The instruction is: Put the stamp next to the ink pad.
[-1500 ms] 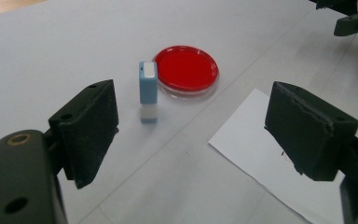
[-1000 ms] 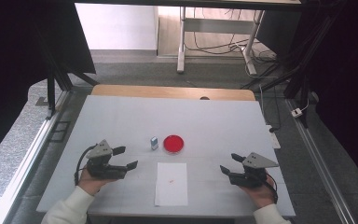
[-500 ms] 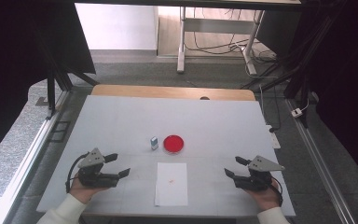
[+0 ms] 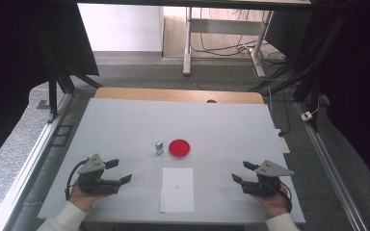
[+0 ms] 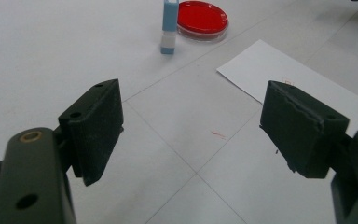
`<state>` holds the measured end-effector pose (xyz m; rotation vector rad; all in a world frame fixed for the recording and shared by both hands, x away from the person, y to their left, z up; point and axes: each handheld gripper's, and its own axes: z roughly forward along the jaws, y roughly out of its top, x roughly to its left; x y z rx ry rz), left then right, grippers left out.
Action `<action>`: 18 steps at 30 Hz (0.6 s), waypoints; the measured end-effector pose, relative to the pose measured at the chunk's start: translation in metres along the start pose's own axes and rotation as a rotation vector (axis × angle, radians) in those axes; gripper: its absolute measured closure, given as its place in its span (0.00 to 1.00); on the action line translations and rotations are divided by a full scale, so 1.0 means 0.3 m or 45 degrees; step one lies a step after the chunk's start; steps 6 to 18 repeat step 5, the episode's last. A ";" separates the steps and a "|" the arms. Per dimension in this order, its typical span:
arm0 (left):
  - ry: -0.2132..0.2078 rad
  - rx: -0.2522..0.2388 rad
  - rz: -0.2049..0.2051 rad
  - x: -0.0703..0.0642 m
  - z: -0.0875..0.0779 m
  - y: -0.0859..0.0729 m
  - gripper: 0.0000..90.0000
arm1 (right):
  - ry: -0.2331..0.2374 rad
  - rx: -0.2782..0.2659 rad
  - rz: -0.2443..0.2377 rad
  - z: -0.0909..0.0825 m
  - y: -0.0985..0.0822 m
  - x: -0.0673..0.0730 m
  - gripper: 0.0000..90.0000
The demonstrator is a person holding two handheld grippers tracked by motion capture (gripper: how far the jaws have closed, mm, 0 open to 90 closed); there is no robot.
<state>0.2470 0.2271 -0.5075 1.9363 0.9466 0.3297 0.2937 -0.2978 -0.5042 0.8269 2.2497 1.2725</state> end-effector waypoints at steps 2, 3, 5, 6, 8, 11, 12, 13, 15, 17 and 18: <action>0.000 0.001 0.002 0.000 0.001 0.000 0.24 | 0.000 0.001 0.001 0.000 0.000 0.000 0.37; 0.001 0.002 0.002 0.000 0.001 0.000 0.24 | 0.006 -0.002 0.002 0.001 0.000 -0.001 0.37; 0.000 0.004 0.002 0.001 0.002 -0.001 0.24 | 0.005 -0.004 0.001 0.001 0.000 -0.001 0.37; 0.000 0.004 0.002 0.001 0.002 -0.001 0.24 | 0.005 -0.004 0.001 0.001 0.000 -0.001 0.37; 0.000 0.004 0.002 0.001 0.002 -0.001 0.24 | 0.005 -0.004 0.001 0.001 0.000 -0.001 0.37; 0.000 0.004 0.002 0.001 0.002 -0.001 0.24 | 0.005 -0.004 0.001 0.001 0.000 -0.001 0.37; 0.000 0.004 0.002 0.001 0.002 -0.001 0.24 | 0.005 -0.004 0.001 0.001 0.000 -0.001 0.37; 0.000 0.004 0.002 0.001 0.002 -0.001 0.24 | 0.005 -0.004 0.001 0.001 0.000 -0.001 0.37; 0.000 0.004 0.002 0.001 0.002 -0.001 0.24 | 0.005 -0.004 0.001 0.001 0.000 -0.001 0.37; 0.000 0.004 0.002 0.001 0.002 -0.001 0.24 | 0.005 -0.004 0.001 0.001 0.000 -0.001 0.37; 0.000 0.004 0.002 0.001 0.002 -0.001 0.24 | 0.005 -0.004 0.001 0.001 0.000 -0.001 0.37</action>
